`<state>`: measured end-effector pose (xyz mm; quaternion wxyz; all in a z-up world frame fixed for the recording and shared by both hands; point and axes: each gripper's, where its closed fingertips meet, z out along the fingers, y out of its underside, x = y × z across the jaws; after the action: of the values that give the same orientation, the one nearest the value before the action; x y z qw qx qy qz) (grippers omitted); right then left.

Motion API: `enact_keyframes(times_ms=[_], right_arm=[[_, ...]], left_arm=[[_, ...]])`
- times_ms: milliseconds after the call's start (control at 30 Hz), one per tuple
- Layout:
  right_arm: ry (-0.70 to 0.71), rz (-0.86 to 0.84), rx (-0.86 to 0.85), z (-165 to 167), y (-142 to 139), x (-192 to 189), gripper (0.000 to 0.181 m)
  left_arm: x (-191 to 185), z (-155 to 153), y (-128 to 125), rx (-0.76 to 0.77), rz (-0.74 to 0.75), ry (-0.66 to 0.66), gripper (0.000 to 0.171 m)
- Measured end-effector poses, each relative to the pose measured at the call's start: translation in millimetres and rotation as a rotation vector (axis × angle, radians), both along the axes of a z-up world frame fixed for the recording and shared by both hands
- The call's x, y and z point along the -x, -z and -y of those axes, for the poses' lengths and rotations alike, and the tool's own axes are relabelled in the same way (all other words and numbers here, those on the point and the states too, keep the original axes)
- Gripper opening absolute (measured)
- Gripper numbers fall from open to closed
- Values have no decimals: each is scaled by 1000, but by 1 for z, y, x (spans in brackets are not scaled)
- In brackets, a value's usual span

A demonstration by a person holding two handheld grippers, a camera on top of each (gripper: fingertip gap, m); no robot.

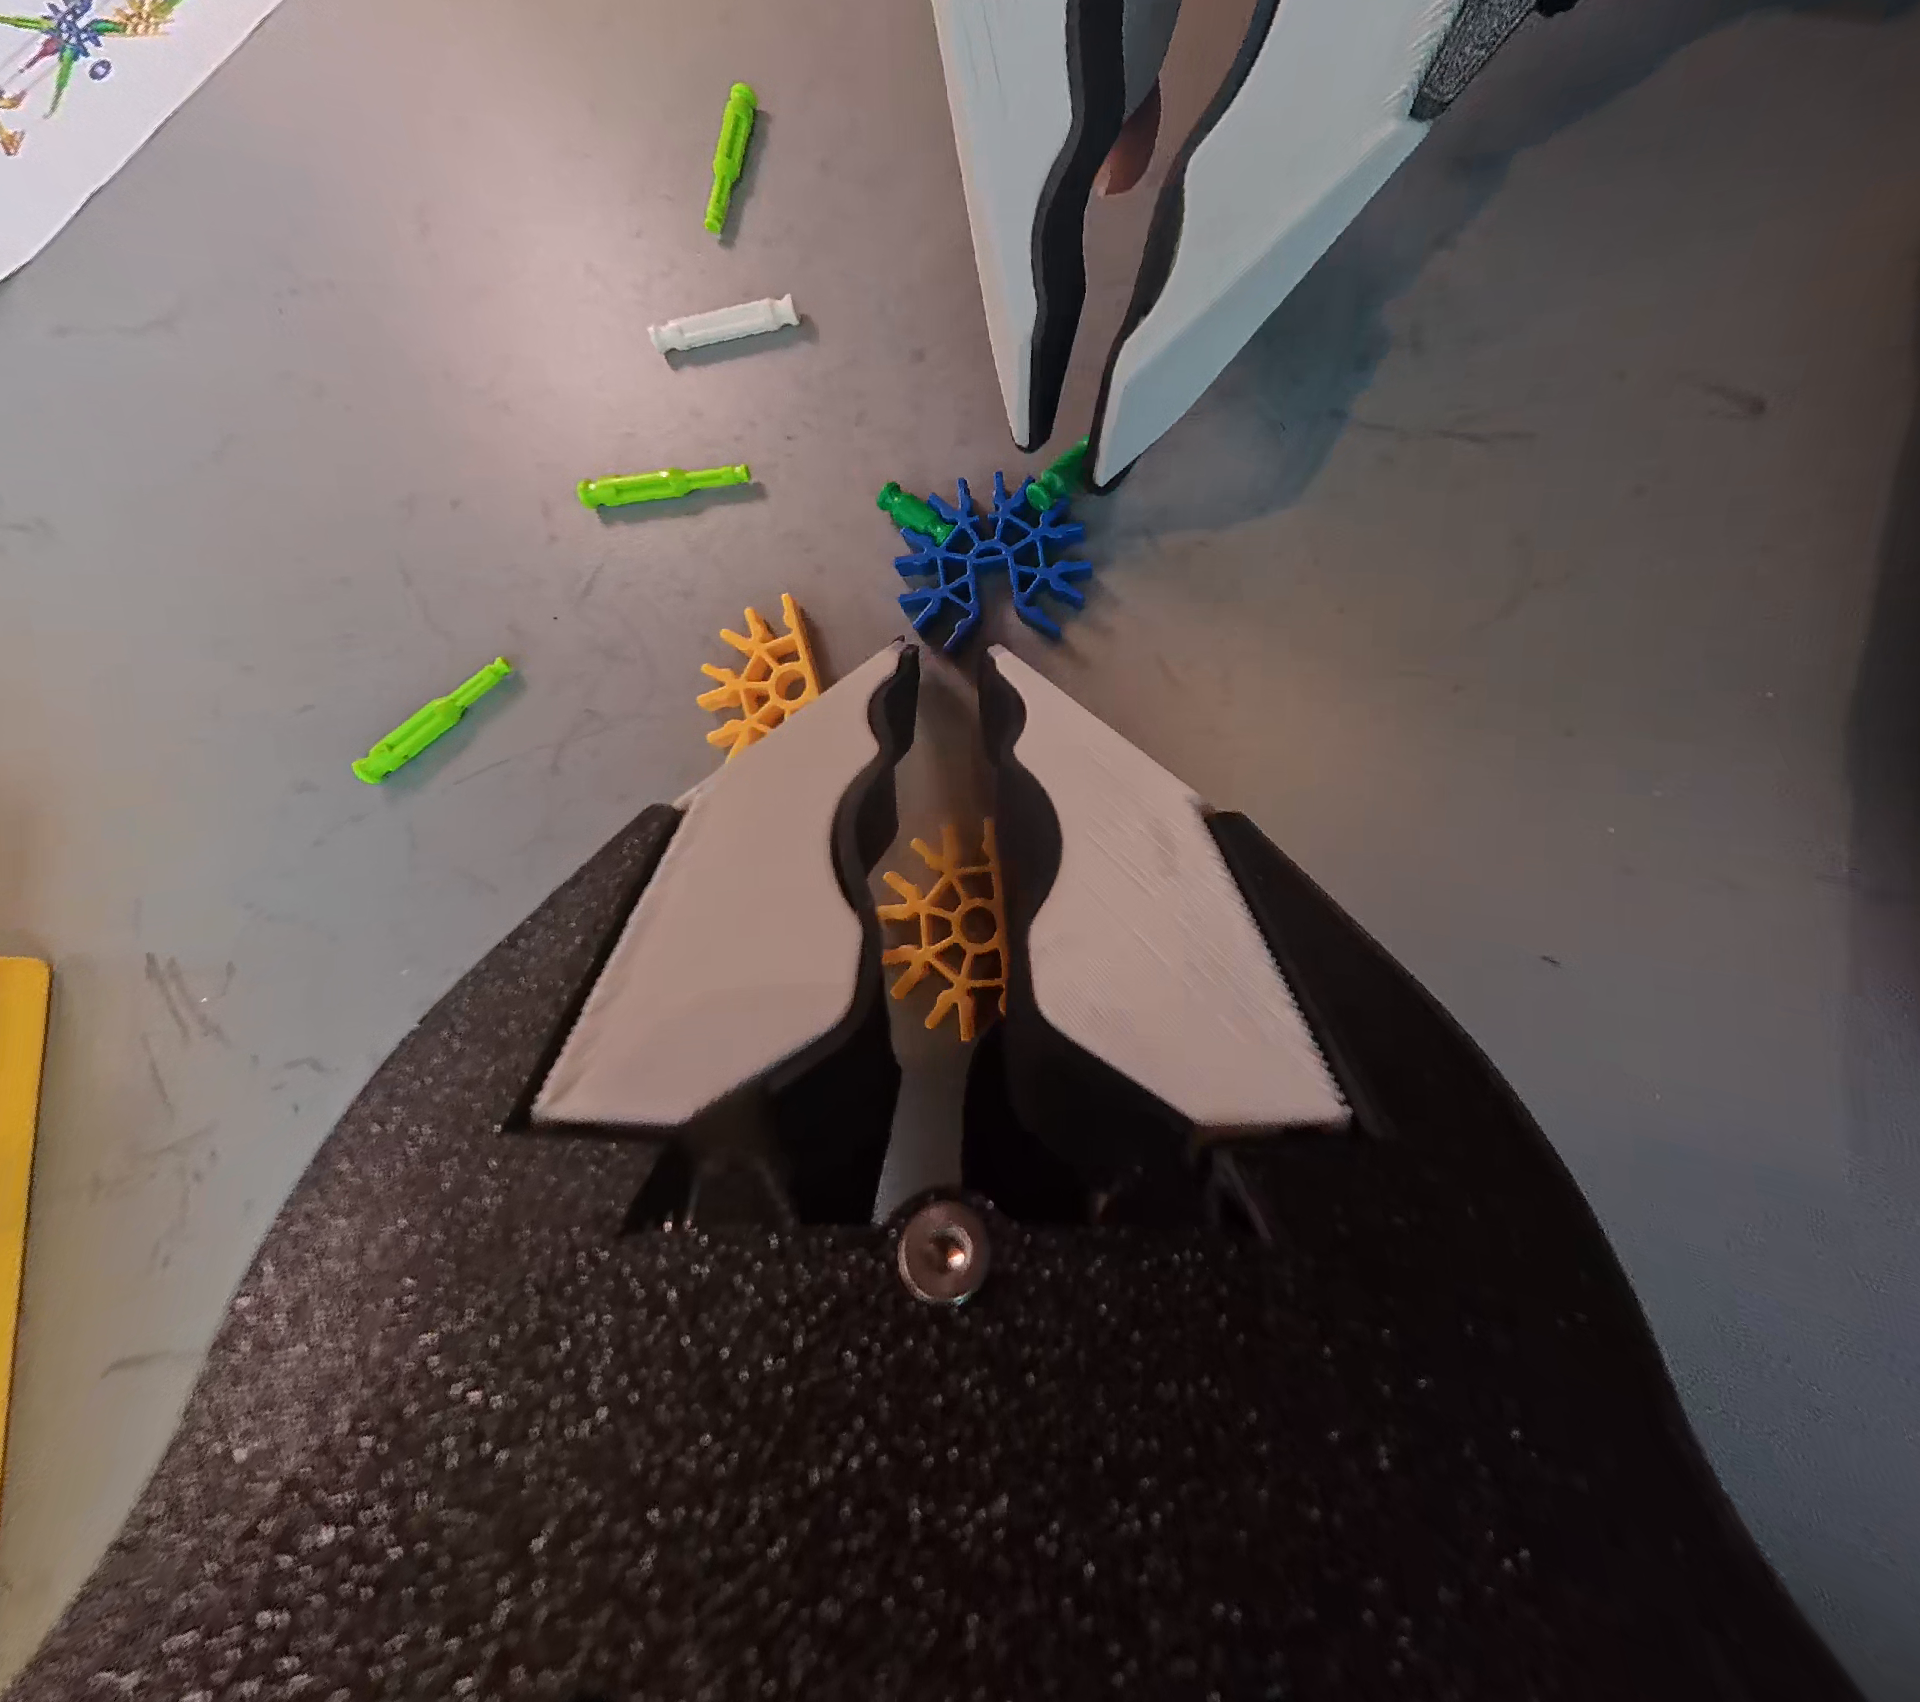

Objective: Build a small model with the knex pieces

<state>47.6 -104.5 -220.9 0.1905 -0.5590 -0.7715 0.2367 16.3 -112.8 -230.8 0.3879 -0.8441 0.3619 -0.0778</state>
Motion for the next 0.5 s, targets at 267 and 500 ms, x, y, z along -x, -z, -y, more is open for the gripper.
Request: enact_keyframes(times_ms=[267, 500], right_arm=[[-4, 14, -13, 0, 5, 0, 4], [-4, 18, -5, 0, 2, 4, 4]], left_arm=[[1, -1, 0, -3, 8, -4, 11], [-1, -1, 0, -6, 7, 4, 7]])
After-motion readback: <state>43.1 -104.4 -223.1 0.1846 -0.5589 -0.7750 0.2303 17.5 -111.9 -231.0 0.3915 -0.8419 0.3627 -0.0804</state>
